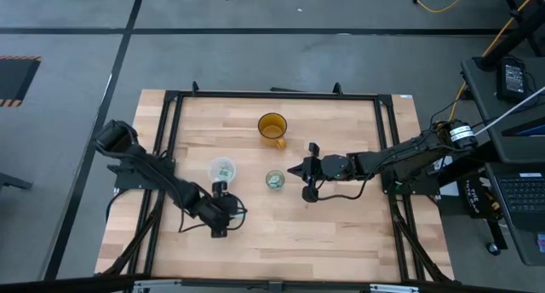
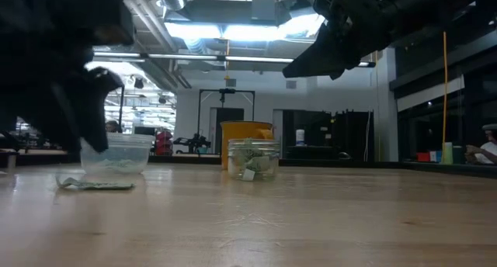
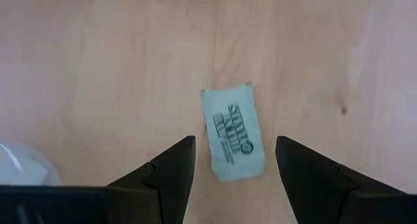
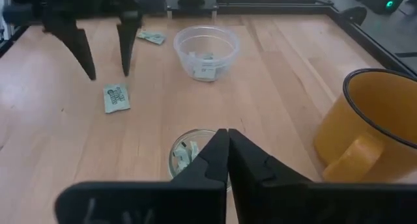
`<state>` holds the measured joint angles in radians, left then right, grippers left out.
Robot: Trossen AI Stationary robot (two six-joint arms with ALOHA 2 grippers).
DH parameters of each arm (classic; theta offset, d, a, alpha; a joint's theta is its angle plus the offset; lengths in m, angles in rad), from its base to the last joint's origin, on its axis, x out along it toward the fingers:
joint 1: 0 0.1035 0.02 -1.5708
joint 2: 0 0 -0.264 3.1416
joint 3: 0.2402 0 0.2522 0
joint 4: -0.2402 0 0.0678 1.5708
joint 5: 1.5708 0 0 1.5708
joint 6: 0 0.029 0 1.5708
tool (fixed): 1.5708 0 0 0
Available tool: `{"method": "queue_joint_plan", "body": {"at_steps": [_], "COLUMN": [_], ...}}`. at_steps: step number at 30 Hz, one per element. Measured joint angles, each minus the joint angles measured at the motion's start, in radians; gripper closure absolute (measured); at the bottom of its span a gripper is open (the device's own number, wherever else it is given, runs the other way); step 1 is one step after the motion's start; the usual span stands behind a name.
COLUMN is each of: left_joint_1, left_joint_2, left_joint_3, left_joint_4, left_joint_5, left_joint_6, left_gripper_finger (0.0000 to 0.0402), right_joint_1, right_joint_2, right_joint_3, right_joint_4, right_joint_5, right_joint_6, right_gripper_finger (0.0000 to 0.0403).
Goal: Pick and place Stevia / Truvia into bins
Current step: Put the stevia packet into the plastic tupperware
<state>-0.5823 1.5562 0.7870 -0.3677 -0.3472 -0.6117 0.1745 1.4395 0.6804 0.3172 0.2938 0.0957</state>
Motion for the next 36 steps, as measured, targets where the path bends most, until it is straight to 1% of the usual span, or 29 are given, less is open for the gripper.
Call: {"method": "queue_joint_plan", "body": {"at_steps": [4,7,12,16,20,36], "left_joint_1": [0.0,0.002,0.002,0.002,0.002,0.003], "left_joint_2": [0.051,0.08,0.111,0.113,0.107,0.108], "left_joint_3": [0.0,0.0,0.004,0.004,0.004,0.002], "left_joint_4": [0.001,0.001,0.002,0.002,0.002,0.001], "left_joint_5": [0.017,0.055,0.065,0.066,0.072,0.093], "left_joint_6": [-0.066,-0.11,-0.114,-0.117,-0.124,-0.127], "left_gripper_finger": [0.0194,0.0194,0.0194,0.0198,0.0221,0.0342], "right_joint_1": [0.0,0.0,0.0,0.0,0.0,0.0], "right_joint_2": [0.0,0.0,0.0,0.0,0.0,0.0], "right_joint_3": [0.0,0.0,0.0,0.0,0.0,0.0], "right_joint_4": [0.0,0.0,0.0,0.0,0.0,0.0], "right_joint_5": [0.0,0.0,0.0,0.0,0.0,0.0], "right_joint_6": [0.004,0.004,0.004,0.004,0.004,0.004], "right_gripper_finger": [0.039,0.039,0.039,0.039,0.039,0.0389]}}
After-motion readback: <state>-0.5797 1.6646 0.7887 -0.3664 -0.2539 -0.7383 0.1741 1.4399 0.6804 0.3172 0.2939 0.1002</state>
